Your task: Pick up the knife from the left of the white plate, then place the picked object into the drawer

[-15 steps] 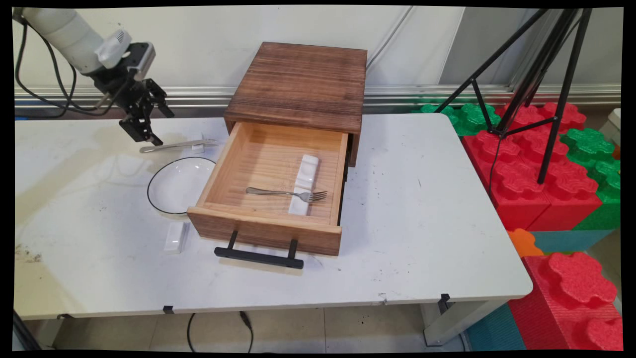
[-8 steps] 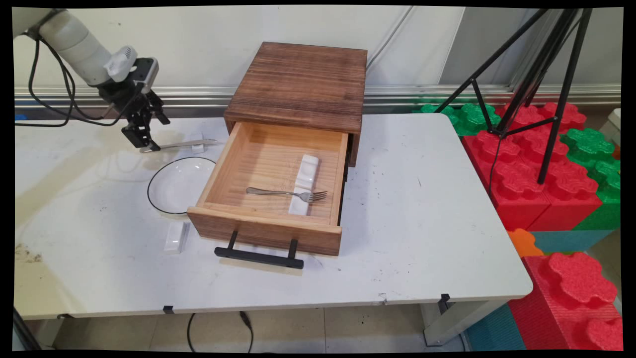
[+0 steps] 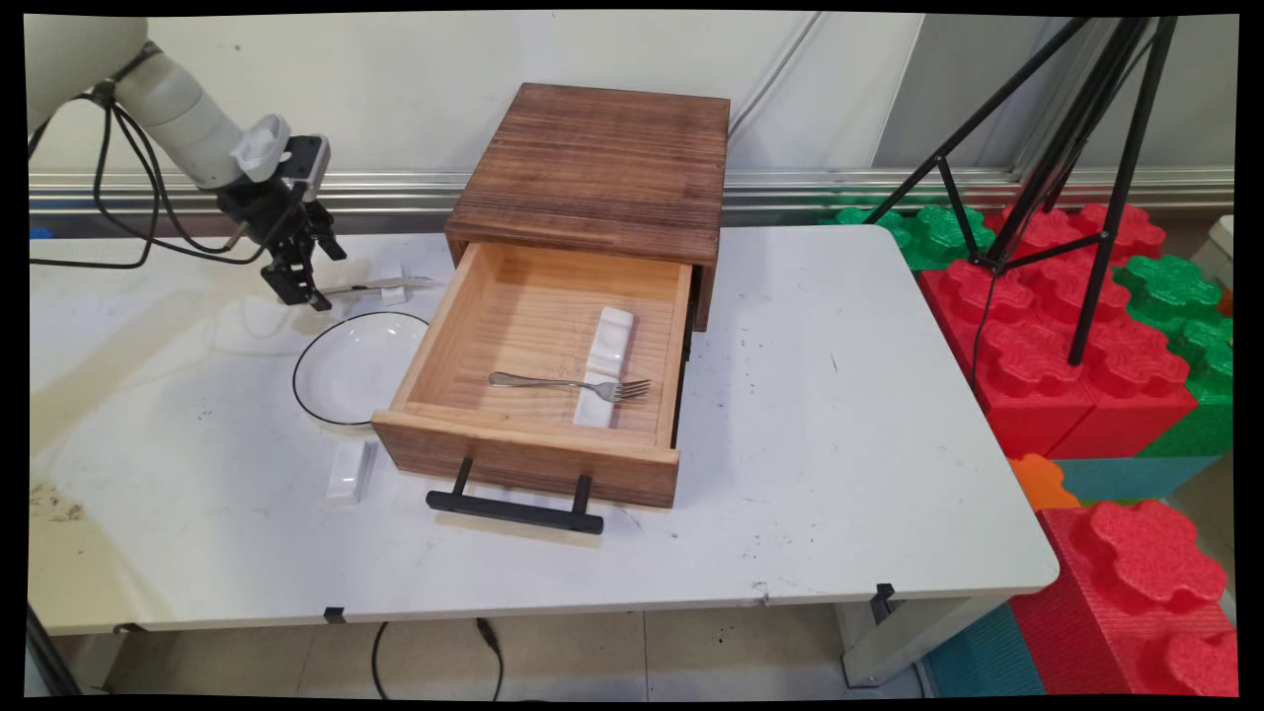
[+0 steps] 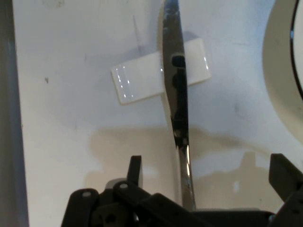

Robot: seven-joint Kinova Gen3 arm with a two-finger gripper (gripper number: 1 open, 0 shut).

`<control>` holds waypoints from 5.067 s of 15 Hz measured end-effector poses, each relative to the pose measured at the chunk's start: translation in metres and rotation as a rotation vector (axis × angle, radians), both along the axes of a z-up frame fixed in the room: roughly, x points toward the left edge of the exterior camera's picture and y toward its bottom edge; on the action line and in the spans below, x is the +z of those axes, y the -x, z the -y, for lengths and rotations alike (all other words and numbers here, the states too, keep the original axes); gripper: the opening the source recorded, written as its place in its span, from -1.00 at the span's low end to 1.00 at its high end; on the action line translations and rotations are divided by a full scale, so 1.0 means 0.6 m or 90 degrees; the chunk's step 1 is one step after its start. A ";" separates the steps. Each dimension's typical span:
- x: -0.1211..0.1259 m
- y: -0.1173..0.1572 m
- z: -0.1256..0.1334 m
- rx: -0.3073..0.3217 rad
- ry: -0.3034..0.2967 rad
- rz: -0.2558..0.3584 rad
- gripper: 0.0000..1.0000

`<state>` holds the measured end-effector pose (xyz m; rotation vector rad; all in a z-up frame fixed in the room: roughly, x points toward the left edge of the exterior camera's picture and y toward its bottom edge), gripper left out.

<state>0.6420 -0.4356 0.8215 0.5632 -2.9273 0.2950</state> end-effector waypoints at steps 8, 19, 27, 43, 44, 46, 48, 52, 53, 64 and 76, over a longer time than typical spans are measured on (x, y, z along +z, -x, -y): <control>-0.027 -0.001 0.018 0.023 0.003 -0.012 1.00; -0.038 -0.004 0.028 0.037 0.007 -0.023 -1.00; -0.025 -0.006 0.025 0.031 0.005 -0.025 -1.00; 0.138 0.022 -0.055 -0.031 0.012 -0.096 -1.00; 0.147 0.026 -0.059 -0.034 0.012 -0.103 -1.00; 0.169 0.038 -0.070 -0.041 0.012 -0.121 -1.00; 0.190 0.052 -0.079 -0.047 0.013 -0.140 -1.00; 0.232 0.091 -0.097 -0.064 0.017 -0.182 -1.00; 0.241 0.105 -0.101 -0.069 0.019 -0.194 -1.00; 0.248 0.246 -0.107 -0.113 0.020 -0.266 -1.00; 0.163 0.406 -0.042 -0.132 0.035 -0.270 -1.00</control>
